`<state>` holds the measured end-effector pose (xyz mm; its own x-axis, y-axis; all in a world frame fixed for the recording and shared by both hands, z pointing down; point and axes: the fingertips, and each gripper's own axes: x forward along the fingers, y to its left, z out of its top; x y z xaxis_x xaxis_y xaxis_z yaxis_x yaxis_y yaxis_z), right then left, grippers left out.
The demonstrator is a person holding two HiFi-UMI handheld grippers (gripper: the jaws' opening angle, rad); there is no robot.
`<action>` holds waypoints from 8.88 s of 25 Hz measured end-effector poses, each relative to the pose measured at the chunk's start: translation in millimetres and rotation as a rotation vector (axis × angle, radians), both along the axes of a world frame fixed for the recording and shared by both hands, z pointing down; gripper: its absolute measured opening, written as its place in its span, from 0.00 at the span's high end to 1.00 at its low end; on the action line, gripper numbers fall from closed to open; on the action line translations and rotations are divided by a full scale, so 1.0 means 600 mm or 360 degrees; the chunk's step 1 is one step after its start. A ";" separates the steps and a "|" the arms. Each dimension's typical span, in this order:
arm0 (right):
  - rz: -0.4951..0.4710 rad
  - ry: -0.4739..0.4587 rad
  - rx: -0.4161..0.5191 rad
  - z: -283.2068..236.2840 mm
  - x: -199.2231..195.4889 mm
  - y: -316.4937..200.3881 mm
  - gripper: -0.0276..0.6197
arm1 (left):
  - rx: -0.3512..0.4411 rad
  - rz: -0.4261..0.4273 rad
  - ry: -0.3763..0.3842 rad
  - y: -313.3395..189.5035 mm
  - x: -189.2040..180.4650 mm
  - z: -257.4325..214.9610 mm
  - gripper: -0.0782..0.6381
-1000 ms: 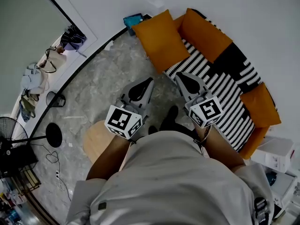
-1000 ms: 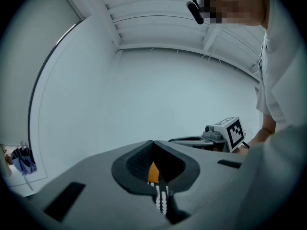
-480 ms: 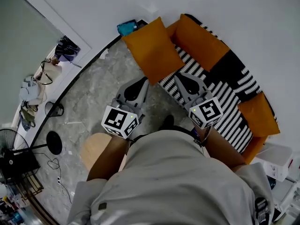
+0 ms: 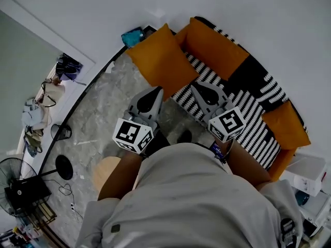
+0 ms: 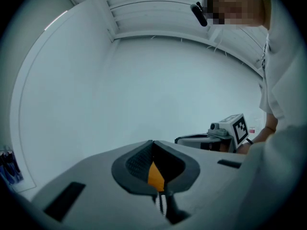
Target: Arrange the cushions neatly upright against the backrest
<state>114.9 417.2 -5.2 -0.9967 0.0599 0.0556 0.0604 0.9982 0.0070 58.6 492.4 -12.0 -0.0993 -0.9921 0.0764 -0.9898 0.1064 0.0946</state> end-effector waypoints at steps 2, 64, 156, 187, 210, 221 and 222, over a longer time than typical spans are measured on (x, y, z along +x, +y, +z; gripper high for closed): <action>0.0010 0.0013 -0.0007 0.004 -0.013 -0.008 0.92 | -0.0003 0.0029 0.0004 -0.014 -0.014 0.003 0.88; 0.0668 0.0092 -0.0332 0.150 -0.214 -0.524 0.92 | -0.0568 0.0855 -0.0270 -0.565 -0.304 0.111 0.88; -0.1023 0.1225 -0.0773 1.074 -0.469 -0.501 0.62 | -0.3075 0.2400 -0.1297 -0.676 -0.561 0.941 0.62; -0.0873 0.1391 -0.0490 0.964 -0.400 -0.468 0.91 | -0.2894 0.2395 -0.1290 -0.621 -0.505 0.833 0.85; -0.0666 0.1706 -0.0087 0.708 -0.264 -0.546 0.91 | -0.2445 0.2143 -0.1163 -0.634 -0.398 0.644 0.85; -0.0494 0.1818 0.0065 0.577 -0.178 -0.562 0.91 | -0.2217 0.2046 -0.1270 -0.644 -0.327 0.556 0.86; -0.0475 0.1821 0.0081 0.563 -0.171 -0.568 0.91 | -0.2200 0.2038 -0.1278 -0.649 -0.321 0.548 0.86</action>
<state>12.4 76.4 332.5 -0.3125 0.2538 0.9154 0.2882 0.9436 -0.1632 -134.2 102.9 316.7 0.0739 0.1580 0.9847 -0.3124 -0.9340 0.1733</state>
